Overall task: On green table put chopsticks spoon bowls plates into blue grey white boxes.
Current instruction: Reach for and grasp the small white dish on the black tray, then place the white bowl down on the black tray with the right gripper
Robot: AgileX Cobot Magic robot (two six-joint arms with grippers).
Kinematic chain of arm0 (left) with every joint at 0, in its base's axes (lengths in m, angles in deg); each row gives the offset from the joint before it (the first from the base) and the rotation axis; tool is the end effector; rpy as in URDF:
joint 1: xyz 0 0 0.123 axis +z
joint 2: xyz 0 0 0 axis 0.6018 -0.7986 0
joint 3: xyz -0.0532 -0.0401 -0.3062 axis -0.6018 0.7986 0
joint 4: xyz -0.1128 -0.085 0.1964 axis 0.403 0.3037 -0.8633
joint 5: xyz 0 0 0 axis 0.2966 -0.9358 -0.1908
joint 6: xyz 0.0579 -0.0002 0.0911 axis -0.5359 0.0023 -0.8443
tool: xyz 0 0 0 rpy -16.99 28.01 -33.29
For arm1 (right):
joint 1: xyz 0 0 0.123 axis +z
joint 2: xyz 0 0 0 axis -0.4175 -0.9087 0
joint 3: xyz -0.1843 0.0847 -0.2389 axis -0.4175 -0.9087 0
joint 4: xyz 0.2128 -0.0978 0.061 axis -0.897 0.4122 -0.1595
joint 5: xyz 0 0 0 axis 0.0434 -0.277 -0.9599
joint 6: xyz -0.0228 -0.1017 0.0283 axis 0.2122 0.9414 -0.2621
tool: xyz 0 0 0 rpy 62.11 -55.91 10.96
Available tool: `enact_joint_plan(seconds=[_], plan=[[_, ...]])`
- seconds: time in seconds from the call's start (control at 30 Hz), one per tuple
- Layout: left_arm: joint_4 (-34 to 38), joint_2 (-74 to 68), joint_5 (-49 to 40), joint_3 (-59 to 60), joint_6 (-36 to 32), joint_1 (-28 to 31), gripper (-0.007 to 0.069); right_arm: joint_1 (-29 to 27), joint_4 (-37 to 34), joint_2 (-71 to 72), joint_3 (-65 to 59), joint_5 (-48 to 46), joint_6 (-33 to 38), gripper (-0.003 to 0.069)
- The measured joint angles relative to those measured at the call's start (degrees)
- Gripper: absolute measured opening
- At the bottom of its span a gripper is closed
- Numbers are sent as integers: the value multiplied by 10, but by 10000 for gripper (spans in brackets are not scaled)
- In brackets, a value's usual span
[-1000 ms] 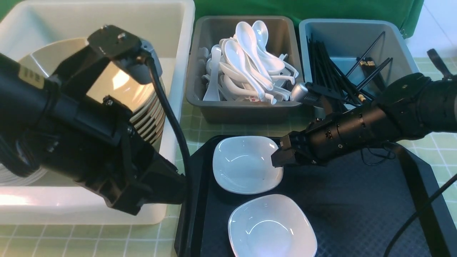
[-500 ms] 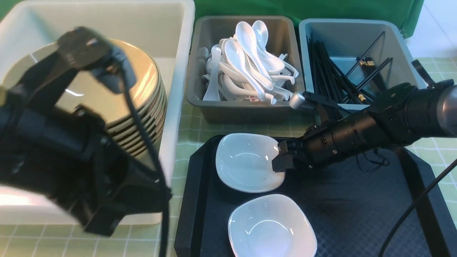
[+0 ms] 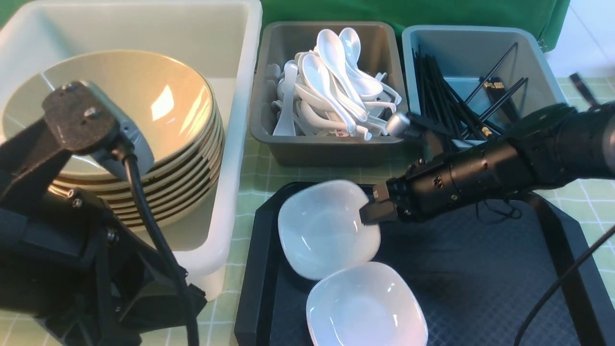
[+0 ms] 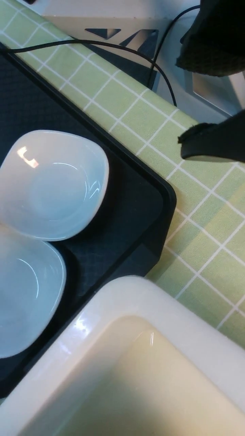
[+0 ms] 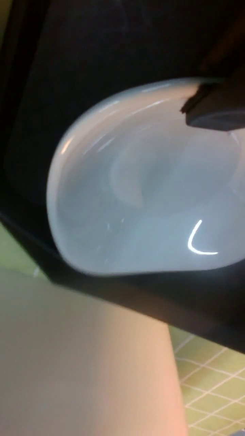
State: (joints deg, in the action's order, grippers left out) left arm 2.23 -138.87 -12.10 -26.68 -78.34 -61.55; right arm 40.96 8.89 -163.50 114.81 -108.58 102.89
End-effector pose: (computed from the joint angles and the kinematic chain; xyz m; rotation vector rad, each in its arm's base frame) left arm 0.1020 -0.0931 0.3668 1.1206 2.3556 -0.5553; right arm 0.3528 0.1589 0.1990 -0.2675 2.5173 0.8673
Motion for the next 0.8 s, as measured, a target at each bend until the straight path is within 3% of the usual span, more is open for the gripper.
enact_joint_plan(seconds=[0.17,0.37,0.5,0.8], plan=[[0,0,27,0,0,0,248,-26,0,75,-27,14,-1,55],[0,0,45,0,0,0,248,-106,20,168,-128,7,-2,55],[1,-2,80,0,0,0,248,-193,61,234,-216,15,-4,55],[49,-92,143,0,14,0,252,-209,100,244,-284,52,-20,61]])
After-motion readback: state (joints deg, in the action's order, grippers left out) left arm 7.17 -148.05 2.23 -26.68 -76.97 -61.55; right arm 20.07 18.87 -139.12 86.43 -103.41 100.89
